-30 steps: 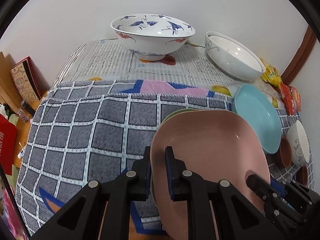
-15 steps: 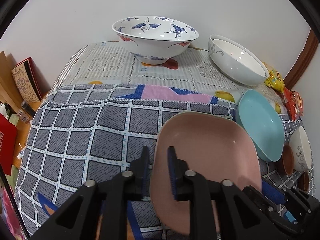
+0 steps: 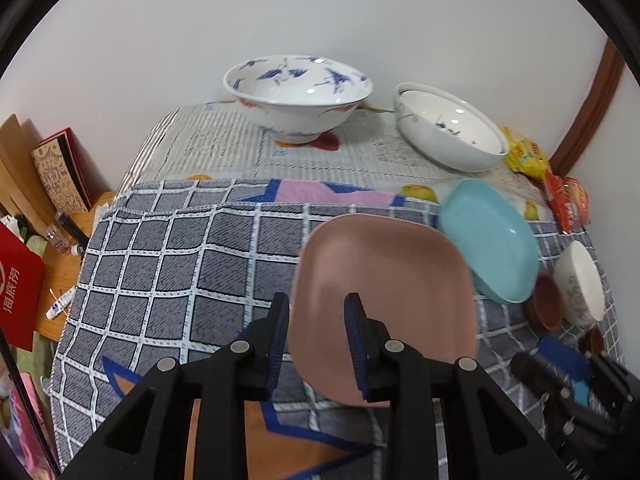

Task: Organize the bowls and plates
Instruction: 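Open both grippers and pull back from the pink plate, then reach both grippers to the teal plate rim and close on it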

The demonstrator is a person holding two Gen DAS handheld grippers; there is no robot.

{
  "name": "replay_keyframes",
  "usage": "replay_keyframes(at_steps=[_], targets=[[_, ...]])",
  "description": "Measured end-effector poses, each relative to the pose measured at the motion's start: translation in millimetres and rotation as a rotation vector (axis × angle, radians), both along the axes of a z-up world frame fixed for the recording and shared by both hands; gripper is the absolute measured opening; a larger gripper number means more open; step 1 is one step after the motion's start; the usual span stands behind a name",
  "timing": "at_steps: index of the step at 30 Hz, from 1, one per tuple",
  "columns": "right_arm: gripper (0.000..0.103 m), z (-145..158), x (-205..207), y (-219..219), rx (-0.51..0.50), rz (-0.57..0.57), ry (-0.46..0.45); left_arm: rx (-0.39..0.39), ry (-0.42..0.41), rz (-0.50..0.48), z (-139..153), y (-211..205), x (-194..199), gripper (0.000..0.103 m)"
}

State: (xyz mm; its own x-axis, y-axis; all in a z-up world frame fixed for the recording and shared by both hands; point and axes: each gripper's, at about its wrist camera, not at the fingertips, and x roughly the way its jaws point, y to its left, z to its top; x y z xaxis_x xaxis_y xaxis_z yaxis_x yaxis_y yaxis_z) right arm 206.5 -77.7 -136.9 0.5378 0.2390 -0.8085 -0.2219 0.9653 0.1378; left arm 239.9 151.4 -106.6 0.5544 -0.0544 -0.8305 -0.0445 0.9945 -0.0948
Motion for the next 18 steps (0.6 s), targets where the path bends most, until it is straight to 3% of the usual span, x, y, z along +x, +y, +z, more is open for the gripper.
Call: replay_keyframes(at_steps=[8,14,18], targets=[[0.048,35.9,-13.5,-54.1,-0.031,-0.109,-0.090,0.030,-0.053,-0.055,33.2,-37.6,-13.1,0.034],[0.052,55.0,-14.7,-82.9,-0.043,-0.115,-0.136,0.026,-0.087,-0.079,51.7,-64.2,-10.9,0.046],[0.052,61.1,-10.9,-98.1,-0.025,-0.125,-0.171,0.023,-0.094,-0.086,56.2,-81.6,-2.9,0.046]])
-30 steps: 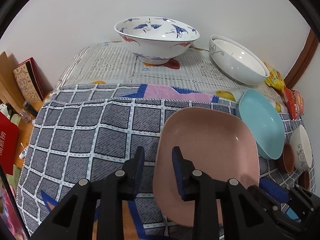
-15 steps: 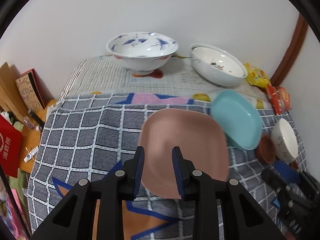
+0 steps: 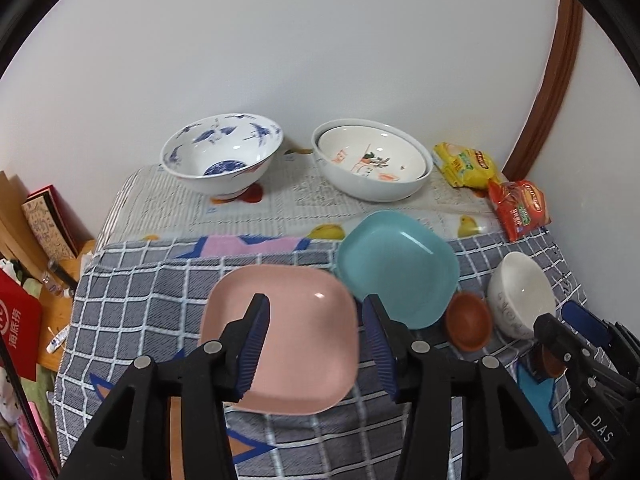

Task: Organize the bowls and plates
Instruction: 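Reach both grippers to the teal plate rim and close on it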

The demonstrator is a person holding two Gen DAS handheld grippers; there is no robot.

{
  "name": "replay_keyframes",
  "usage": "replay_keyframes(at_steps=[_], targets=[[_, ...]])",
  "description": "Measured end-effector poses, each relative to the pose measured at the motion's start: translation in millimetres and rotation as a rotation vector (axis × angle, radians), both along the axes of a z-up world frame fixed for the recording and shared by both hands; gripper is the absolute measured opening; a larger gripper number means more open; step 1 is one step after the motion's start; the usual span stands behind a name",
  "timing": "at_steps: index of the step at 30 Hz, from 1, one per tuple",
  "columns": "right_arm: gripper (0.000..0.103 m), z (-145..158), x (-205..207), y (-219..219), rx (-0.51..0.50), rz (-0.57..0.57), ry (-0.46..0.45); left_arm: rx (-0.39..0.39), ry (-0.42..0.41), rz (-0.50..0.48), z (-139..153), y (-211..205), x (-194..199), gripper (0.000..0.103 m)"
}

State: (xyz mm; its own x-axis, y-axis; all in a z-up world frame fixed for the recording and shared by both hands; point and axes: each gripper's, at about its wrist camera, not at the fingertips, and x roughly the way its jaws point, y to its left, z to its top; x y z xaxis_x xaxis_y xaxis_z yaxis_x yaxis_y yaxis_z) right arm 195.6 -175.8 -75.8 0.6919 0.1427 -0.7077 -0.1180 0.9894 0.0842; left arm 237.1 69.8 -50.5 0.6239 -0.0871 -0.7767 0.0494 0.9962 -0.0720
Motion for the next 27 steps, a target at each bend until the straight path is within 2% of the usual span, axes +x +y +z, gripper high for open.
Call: replay_keyframes(at_steps=[6,16,23,27], targets=[[0.052,-1.0,19.4,-15.8,-0.021,0.000,-0.013,-0.005,0.021,-0.009,-2.4,-14.5,16.2,0.046],[0.052,-15.9,82.7,-19.0,-0.007,0.048,0.070,0.025,0.073,-0.009,-22.4,-24.2,57.4,0.046],[0.052,-39.0,124.9,-20.6,0.053,0.056,0.126,0.048,0.101,-0.008,-43.8,-30.1,82.6,0.046],[0.052,-57.5,141.6,-16.7,0.038,0.064,0.160,0.037,0.122,-0.013,-57.6,-31.8,95.6,0.046]])
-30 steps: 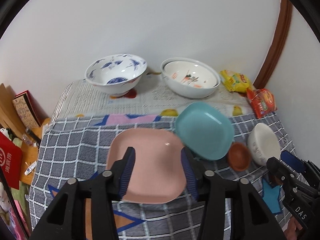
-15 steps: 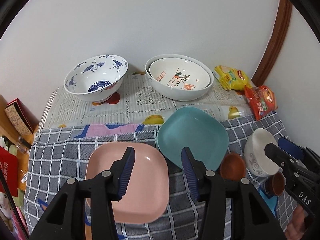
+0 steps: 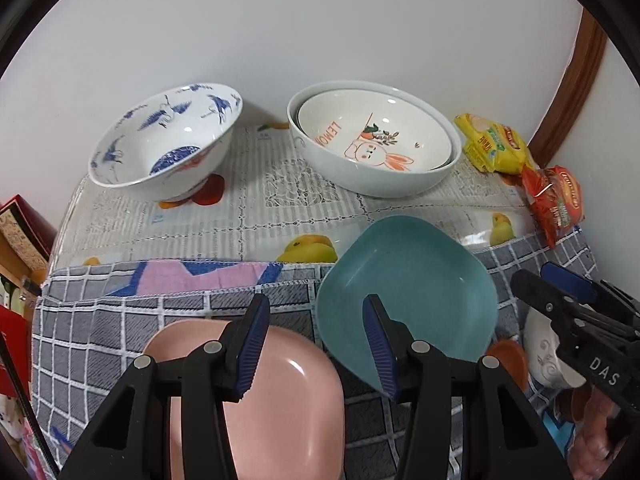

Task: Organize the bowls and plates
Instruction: 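Reach both grippers to the teal plate rim and close on it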

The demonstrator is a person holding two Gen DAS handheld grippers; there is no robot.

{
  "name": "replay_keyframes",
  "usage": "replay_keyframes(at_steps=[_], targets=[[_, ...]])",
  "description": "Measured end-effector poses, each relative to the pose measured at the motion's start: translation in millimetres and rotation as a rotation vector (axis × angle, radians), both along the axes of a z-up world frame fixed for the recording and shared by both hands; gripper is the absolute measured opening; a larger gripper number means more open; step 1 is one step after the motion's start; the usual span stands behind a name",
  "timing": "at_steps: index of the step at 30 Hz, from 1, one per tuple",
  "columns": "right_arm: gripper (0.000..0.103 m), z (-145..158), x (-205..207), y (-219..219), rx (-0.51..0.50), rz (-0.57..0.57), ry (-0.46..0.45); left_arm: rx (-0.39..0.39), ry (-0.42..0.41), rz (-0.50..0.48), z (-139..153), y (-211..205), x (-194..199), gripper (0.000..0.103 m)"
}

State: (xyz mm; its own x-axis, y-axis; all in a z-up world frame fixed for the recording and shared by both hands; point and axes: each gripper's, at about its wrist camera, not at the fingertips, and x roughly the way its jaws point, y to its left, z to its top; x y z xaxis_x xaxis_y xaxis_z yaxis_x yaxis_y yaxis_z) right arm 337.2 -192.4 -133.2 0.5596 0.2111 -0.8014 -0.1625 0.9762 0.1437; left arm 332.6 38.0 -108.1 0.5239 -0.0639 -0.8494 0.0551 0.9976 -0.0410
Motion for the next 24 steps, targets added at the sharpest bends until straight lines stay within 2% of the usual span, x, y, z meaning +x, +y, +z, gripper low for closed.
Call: replay_keyframes(at_steps=[4,8,13,19,24], targets=[[0.052,-14.4,13.1,5.7,0.002,0.012,0.021,0.004,0.016,0.003,-13.0,-1.7,10.4,0.046],[0.052,-26.4,21.8,14.5,-0.059,0.029,0.023,0.007,0.040,-0.004,-25.1,-2.0,19.0,0.046],[0.044,-37.7,28.9,21.4,-0.090,0.046,0.039,0.002,0.066,-0.020,-38.1,-4.9,24.9,0.043],[0.037,-45.6,33.9,26.8,-0.130,0.039,0.047,0.019,0.085,-0.032,-47.8,-9.9,30.2,0.032],[0.026,-52.7,36.9,29.5,-0.149,0.040,0.066,0.026,0.091,-0.027,-55.0,-13.3,34.8,0.021]])
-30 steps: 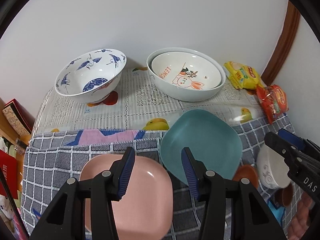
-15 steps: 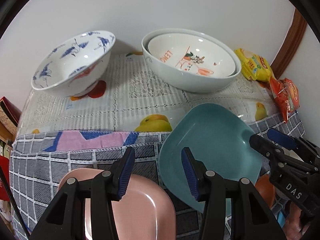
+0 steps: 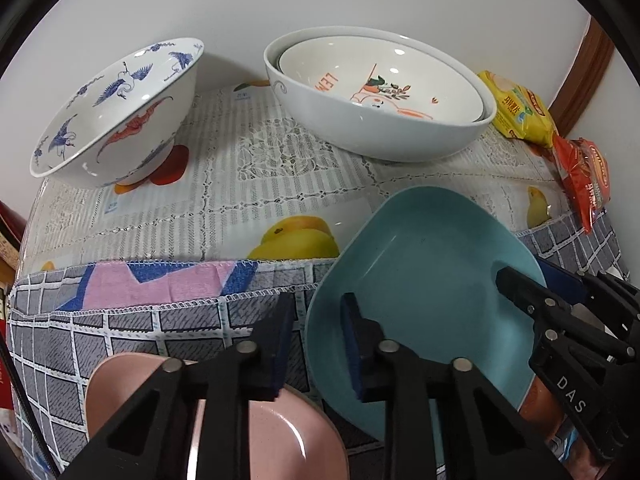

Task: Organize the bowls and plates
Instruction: 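Reach both grippers to the teal plate rim and close on it, then lift the teal plate with both grippers and carry it over the pink plate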

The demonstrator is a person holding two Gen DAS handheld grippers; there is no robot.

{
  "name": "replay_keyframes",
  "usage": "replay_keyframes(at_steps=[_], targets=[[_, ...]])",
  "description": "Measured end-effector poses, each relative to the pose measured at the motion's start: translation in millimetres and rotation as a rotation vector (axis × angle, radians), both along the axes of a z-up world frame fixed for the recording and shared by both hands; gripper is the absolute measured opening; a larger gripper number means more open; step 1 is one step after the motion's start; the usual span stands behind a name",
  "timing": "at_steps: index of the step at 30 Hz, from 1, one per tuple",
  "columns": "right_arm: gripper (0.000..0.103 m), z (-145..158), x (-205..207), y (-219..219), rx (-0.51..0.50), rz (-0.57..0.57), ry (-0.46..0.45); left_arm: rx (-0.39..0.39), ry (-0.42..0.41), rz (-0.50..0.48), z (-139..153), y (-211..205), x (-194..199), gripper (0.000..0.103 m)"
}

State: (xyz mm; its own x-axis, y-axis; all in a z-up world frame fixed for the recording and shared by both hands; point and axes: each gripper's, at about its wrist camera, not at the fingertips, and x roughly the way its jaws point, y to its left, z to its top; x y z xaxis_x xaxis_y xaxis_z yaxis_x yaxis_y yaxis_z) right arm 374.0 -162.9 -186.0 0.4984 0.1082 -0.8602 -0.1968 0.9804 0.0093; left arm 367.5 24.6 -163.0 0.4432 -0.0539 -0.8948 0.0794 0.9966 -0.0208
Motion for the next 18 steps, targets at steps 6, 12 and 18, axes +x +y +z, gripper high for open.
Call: replay_keyframes(at_steps=[6,12,18], targets=[[0.013,-5.9,1.6,3.5,-0.008,-0.018,-0.001,-0.009,-0.011,-0.010,-0.6,-0.4,3.6,0.016],[0.012,-0.2,-0.5,-3.2,0.034,-0.045,-0.026,-0.022,-0.042,-0.011,11.0,0.1,-0.1,0.014],[0.011,21.7,-7.2,-11.0,0.109,-0.068,-0.056,-0.029,-0.082,-0.008,34.8,1.5,-9.1,0.013]])
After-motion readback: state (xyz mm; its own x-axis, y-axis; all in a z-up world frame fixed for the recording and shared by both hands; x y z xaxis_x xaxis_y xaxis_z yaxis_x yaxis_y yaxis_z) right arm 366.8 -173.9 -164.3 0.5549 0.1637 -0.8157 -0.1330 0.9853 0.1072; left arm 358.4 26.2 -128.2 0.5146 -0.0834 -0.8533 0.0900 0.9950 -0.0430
